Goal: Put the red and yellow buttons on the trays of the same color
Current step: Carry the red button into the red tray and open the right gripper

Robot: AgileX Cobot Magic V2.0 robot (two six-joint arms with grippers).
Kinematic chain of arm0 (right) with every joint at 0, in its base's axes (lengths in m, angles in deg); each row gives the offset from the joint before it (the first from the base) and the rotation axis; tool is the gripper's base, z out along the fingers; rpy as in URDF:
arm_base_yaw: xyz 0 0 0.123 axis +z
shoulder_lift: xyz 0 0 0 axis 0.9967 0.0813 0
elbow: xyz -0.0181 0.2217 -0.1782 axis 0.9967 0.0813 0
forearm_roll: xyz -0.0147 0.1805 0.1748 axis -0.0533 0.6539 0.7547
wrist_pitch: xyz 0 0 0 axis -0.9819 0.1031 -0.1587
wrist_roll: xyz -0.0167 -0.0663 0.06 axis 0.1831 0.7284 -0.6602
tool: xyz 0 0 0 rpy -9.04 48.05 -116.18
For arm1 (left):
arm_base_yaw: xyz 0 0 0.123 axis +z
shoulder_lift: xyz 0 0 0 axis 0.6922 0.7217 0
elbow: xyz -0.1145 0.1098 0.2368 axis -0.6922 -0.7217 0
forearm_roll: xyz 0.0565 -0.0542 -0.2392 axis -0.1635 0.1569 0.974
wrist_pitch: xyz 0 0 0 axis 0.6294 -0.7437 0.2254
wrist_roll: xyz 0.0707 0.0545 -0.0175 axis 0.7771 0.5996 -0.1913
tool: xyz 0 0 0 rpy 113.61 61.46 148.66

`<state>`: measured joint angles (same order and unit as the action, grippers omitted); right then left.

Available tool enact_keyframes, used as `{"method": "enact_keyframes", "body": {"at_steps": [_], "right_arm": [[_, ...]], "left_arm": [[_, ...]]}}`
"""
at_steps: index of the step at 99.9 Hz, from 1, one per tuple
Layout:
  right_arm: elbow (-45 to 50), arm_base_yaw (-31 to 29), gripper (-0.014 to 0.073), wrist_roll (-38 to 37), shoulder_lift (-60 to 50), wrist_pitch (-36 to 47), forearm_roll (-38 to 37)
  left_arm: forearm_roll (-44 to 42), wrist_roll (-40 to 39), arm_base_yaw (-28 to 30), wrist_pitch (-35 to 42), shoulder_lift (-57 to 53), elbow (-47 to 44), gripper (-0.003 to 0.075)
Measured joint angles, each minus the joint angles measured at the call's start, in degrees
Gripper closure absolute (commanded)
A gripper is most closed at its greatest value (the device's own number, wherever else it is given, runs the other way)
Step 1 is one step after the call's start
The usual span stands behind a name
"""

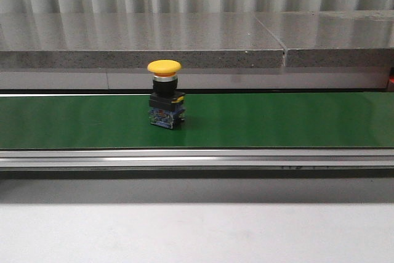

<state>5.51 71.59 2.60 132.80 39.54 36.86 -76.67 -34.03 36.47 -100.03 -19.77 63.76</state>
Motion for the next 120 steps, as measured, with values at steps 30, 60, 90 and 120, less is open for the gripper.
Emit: {"method": "enact_keyframes", "body": {"at_steps": [30, 60, 90, 120], "right_arm": [[-5.34, -15.25, 0.0461, -2.14, 3.31, 2.46, -0.18], [-6.25, -20.97, 0.0461, -3.58, 11.0, 10.29, -0.18], [-13.76, -21.21, 0.0461, -3.71, 22.7, 11.9, -0.18], [-19.32, -21.21, 0.0461, -3.83, 30.84, 11.09, -0.18]], "left_arm": [[0.0, 0.0, 0.0, 0.0, 0.0, 0.0, 0.074], [0.0, 0.0, 0.0, 0.0, 0.0, 0.0, 0.074], [0.0, 0.0, 0.0, 0.0, 0.0, 0.0, 0.074], [0.0, 0.0, 0.0, 0.0, 0.0, 0.0, 0.074]]}}
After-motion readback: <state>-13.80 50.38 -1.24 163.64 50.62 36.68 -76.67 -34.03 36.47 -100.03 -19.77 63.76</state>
